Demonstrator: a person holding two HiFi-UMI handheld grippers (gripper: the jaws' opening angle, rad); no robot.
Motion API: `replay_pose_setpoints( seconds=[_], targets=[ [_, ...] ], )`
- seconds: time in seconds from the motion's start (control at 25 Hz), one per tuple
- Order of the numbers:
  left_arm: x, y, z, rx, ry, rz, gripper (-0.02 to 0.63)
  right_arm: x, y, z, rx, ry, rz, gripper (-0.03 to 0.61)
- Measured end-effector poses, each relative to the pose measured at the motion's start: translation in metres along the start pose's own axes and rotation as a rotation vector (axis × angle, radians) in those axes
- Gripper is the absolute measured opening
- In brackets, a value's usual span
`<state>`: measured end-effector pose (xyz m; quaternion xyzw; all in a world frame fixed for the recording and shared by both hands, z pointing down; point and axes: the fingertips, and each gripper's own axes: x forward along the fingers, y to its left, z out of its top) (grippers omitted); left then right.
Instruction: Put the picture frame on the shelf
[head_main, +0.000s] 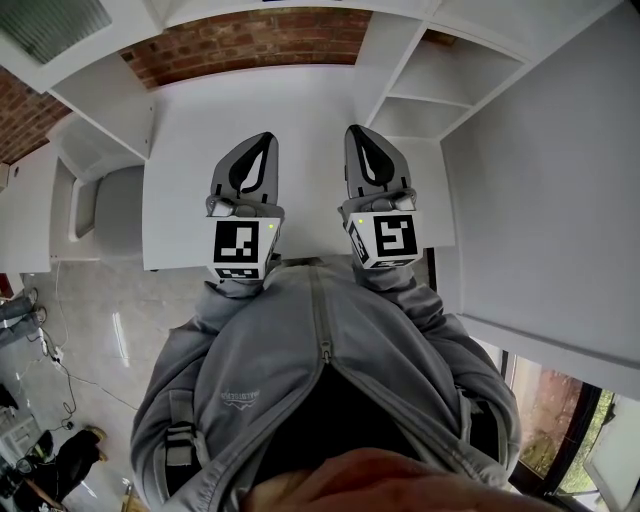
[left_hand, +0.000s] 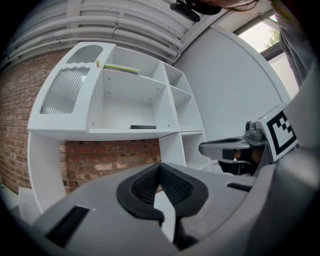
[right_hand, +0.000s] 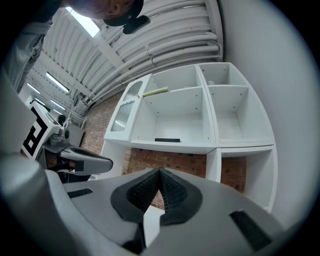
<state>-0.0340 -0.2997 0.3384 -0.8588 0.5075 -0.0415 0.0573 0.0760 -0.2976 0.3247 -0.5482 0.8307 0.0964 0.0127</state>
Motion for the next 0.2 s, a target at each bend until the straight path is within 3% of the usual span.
replay_pose_setpoints(
  seconds=[0.2],
  targets=[
    [0.0015,0.0024,0.0016,-0.001,-0.003,-0.002,0.008,0.0032,0.0012,0.0003,0.003,0.002,0.004,0.026]
  ],
)
